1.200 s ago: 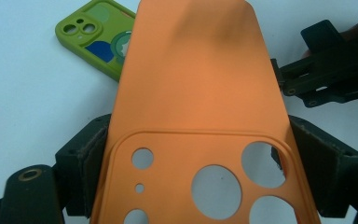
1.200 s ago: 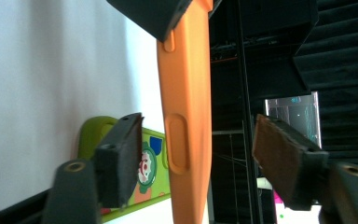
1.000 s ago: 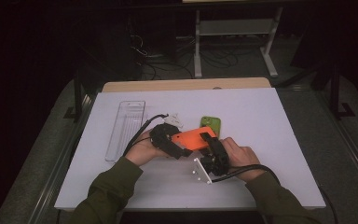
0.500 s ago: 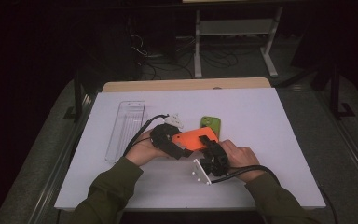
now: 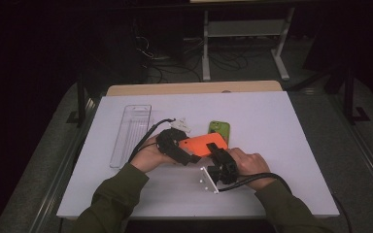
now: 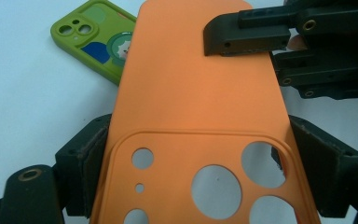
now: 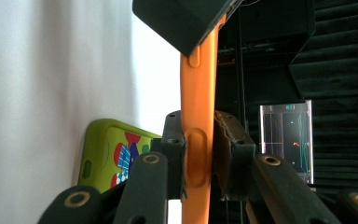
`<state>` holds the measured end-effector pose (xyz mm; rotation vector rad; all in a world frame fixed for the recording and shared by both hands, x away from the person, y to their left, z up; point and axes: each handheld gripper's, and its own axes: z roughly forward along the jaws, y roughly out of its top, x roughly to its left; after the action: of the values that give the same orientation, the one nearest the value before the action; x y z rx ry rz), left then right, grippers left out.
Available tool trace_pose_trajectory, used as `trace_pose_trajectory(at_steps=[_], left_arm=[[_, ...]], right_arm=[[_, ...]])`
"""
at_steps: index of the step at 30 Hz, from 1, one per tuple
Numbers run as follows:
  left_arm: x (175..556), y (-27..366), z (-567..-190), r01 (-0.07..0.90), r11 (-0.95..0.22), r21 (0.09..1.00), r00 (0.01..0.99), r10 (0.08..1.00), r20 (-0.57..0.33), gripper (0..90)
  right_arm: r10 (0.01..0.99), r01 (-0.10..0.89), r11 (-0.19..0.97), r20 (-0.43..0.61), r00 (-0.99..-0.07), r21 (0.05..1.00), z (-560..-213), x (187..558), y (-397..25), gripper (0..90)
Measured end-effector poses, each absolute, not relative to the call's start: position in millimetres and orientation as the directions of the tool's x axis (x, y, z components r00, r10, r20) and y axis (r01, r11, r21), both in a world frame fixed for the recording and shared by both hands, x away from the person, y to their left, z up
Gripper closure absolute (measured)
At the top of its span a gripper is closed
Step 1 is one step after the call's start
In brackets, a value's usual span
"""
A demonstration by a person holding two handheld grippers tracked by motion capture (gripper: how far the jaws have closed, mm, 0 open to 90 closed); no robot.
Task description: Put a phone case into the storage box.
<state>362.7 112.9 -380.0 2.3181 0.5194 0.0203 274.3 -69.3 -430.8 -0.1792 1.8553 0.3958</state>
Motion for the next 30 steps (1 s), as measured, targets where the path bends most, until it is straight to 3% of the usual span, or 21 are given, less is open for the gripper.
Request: trace_pose_trajectory(at_steps=[16,24,30], left_arm=[[365,115,-380,0.393,-0.598,0.699,0.909,0.364,-0.200,14.5],[366,119,-378,0.400,-0.571,0.717,0.903,0.381,-0.199,0.2],[367,125,-375,0.399,-0.563,0.724,0.904,0.374,-0.207,0.0]], right_arm=[[0.080,-0.317,0.933,-0.957,-0.280,0.170,-431,273,-68,81.4],[0.074,-0.318,0.933,-0.957,-0.281,0.166,-430,272,-69,81.9],[0.076,-0.312,0.935,-0.957,-0.281,0.166,-430,273,-70,81.7]])
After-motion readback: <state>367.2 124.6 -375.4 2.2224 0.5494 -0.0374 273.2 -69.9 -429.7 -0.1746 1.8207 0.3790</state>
